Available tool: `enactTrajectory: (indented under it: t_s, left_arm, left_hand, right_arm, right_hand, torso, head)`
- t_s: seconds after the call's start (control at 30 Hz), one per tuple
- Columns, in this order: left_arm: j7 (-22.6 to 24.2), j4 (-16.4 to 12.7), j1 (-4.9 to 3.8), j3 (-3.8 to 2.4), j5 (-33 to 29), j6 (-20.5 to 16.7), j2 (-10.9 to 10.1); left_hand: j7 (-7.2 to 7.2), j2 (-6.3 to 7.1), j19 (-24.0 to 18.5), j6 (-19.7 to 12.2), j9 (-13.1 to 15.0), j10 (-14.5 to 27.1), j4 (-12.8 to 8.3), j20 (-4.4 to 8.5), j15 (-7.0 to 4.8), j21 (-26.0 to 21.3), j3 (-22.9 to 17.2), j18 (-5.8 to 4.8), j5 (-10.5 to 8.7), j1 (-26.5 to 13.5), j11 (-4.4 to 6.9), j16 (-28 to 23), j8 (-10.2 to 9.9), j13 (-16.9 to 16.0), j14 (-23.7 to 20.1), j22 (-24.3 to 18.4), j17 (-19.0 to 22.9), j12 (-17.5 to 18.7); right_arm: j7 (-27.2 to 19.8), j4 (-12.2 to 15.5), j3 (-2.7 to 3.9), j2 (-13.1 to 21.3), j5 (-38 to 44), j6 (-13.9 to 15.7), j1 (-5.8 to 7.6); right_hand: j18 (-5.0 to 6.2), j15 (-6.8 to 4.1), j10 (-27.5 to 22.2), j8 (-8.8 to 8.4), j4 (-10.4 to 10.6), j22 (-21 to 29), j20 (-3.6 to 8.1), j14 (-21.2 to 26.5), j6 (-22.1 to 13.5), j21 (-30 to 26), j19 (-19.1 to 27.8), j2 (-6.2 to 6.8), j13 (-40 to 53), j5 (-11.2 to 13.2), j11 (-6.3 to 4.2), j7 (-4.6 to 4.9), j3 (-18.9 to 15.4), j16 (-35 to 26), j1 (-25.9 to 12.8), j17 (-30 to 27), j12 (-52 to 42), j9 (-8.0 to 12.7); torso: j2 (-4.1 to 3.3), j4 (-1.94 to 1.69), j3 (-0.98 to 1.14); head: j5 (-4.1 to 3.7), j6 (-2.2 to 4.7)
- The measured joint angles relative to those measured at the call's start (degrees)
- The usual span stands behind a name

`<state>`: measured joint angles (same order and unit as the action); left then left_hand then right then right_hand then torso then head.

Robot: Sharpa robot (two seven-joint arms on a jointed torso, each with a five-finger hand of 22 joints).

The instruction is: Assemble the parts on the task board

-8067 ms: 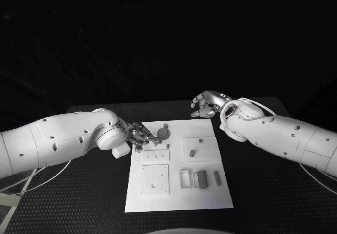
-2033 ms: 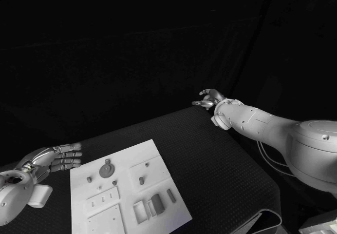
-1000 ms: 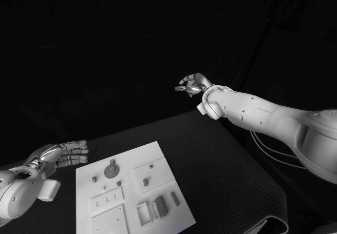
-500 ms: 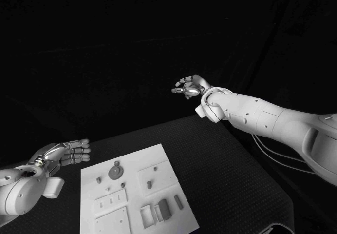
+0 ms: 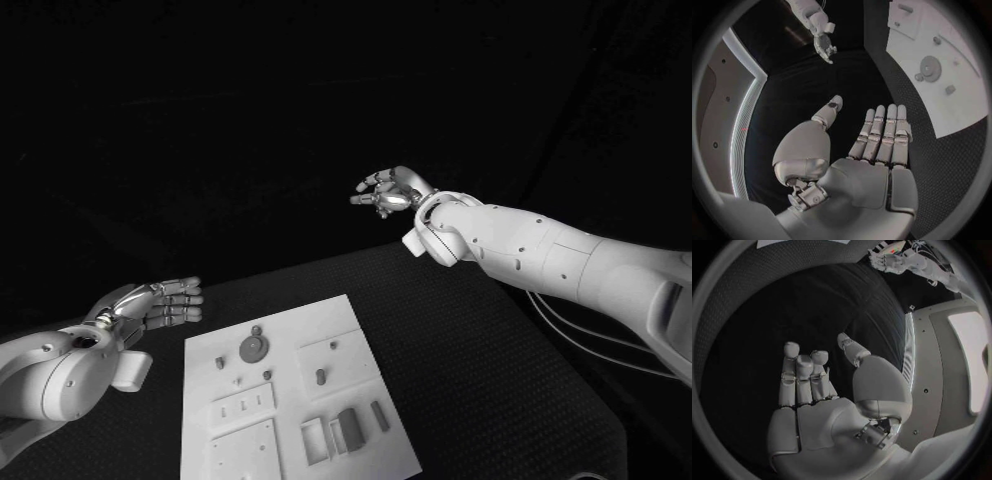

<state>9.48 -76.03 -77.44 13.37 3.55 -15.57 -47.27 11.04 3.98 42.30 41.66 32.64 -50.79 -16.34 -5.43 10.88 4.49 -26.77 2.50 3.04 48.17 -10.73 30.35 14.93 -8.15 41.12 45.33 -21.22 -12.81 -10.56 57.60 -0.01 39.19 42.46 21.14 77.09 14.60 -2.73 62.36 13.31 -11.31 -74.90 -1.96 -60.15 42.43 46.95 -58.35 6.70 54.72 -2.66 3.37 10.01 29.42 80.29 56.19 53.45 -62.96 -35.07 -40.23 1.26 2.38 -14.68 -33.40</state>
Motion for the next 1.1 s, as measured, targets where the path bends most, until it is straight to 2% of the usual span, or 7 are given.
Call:
enactTrajectory:
  t_s: [0.23, 0.4, 0.5, 0.63, 0.73, 0.9, 1.1]
  left_arm:
    - [0.7, 1.0, 0.00, 0.00, -0.4, 0.2, 0.0]
    - [1.1, 1.1, 0.05, -0.01, -0.7, 0.4, -0.1]
    - [1.2, 1.0, 0.05, -0.01, -0.7, 0.4, -0.2]
    - [1.3, 0.9, 0.09, 0.00, -0.8, 0.6, -0.3]
    - [1.4, 0.9, 0.11, 0.00, -0.9, 0.7, -0.4]
    - [1.4, 0.8, 0.13, 0.01, -0.9, 0.8, -0.4]
    - [1.4, 0.6, 0.18, 0.01, -0.9, 1.1, -0.5]
  left_hand:
    - [0.00, -0.23, 0.0, 0.0, -0.1, 0.0, -0.2, 0.00, 0.09, 0.0, 0.2, -0.05, 0.00, 0.2, 0.00, -0.2, 0.0, 0.1, -0.1, -0.1, 0.1, 0.0]
    - [0.00, -0.23, 0.0, 0.0, -0.1, 0.0, -0.2, 0.00, 0.09, 0.0, 0.2, -0.07, 0.00, 0.2, 0.00, -0.2, 0.0, 0.2, -0.1, -0.1, 0.1, 0.0]
    - [0.00, -0.23, 0.0, 0.0, -0.1, 0.0, -0.2, 0.00, 0.09, 0.0, 0.2, -0.30, 0.00, 0.2, 0.00, -0.2, 0.0, 0.2, -0.1, -0.1, 0.1, 0.0]
    - [0.00, -0.23, 0.0, 0.0, -0.2, 0.0, -0.2, 0.00, 0.08, 0.0, 0.2, -0.31, 0.00, 0.2, 0.00, -0.2, 0.0, 0.2, -0.1, -0.1, 0.1, 0.0]
    - [0.00, -0.23, 0.0, 0.0, -0.2, 0.0, -0.2, 0.00, 0.08, 0.0, 0.2, -0.31, 0.00, 0.2, 0.00, -0.2, 0.0, 0.2, -0.1, -0.1, 0.1, 0.0]
    - [-0.16, -0.53, 0.0, 0.2, -0.2, -0.2, -0.2, 0.00, 0.08, 0.0, 0.2, -0.31, 0.00, 0.5, 0.20, -0.2, 0.0, 0.3, -0.1, -0.2, 0.1, 0.0]
    - [0.00, -0.83, 0.0, 0.4, -0.3, -0.4, -0.2, 0.00, 0.08, 0.0, 0.2, -0.32, 0.00, 0.8, 0.00, -0.2, 0.0, 0.4, -0.1, -0.3, 0.1, 0.0]
  right_arm:
    - [0.5, 2.1, -0.98, -0.5, 0.0, -1.2, -1.32]
    - [0.9, 2.1, -1.62, -1.1, 0.4, -2.1, -2.09]
    - [1.0, 1.8, -1.69, -1.2, 0.8, -2.4, -2.40]
    - [1.3, 1.3, -1.77, -1.2, 1.5, -2.8, -2.57]
    - [1.5, 1.1, -1.89, -1.2, 1.9, -3.1, -2.73]
    - [1.8, 1.0, -1.97, -1.4, 2.9, -3.7, -2.96]
    - [2.0, 1.0, -2.02, -1.4, 3.8, -4.3, -3.03]
  right_hand:
    - [-0.04, 0.00, 0.0, 0.00, -0.3, 0.0, 0.00, 0.0, 0.1, 0.0, 0.0, 0.00, 0.0, 0.0, 0.00, -0.06, 0.0, 0.0, 0.0, -0.1, 0.0, 0.1]
    - [-0.07, 0.00, 0.0, 0.00, -1.2, 0.0, 0.00, 0.0, 0.3, 0.0, 0.0, -0.41, -0.1, 0.0, 0.00, -0.27, 0.2, 0.0, 0.4, -0.1, -0.2, 0.3]
    - [-0.11, 0.00, 0.0, -0.27, -2.2, 0.0, 0.00, 0.0, 0.5, 0.0, 0.0, -0.94, -0.2, 0.0, 0.00, -0.10, 0.4, 0.0, 0.9, -0.1, -0.2, 0.4]
    - [-0.39, 0.01, 0.0, -0.33, -4.1, 0.0, 0.00, 0.0, 0.9, 0.0, 0.0, -2.29, -0.3, 0.0, 0.00, -0.26, 0.8, 0.2, 2.3, -0.2, -0.5, 0.5]
    - [-0.40, 0.01, 0.0, -0.33, -4.9, 0.0, 0.00, 0.0, 1.0, 0.0, 0.0, -2.48, -0.3, 0.0, 0.00, -0.25, 0.8, 0.2, 2.5, -0.3, -0.5, 0.6]
    - [-0.42, 0.01, 0.0, -0.33, -4.9, 0.0, -0.20, 0.0, 1.0, 0.0, -0.2, -2.71, -0.3, 0.0, 0.00, -0.24, 0.8, 0.2, 2.3, -0.3, -0.5, 0.7]
    - [-0.44, -0.05, 0.2, -0.33, -4.9, 0.0, -0.20, -0.2, 1.2, 0.0, -0.2, -2.71, -0.4, 0.0, -0.21, -0.16, 0.8, 0.2, 2.3, -0.3, -0.5, 0.7]
  torso:
    - [0.05, -0.05, 0.03]
    - [0.06, -0.16, 0.04]
    - [0.03, -0.17, 0.04]
    - [-0.07, -0.15, 0.05]
    - [-0.08, -0.09, 0.05]
    - [-0.10, -0.02, 0.07]
    - [-0.10, 0.01, 0.08]
  head:
    - [2.75, -0.29]
    - [4.17, -0.44]
    - [4.86, -0.48]
    - [5.58, -0.57]
    - [5.94, -0.69]
    - [6.56, -0.93]
    - [6.66, -1.19]
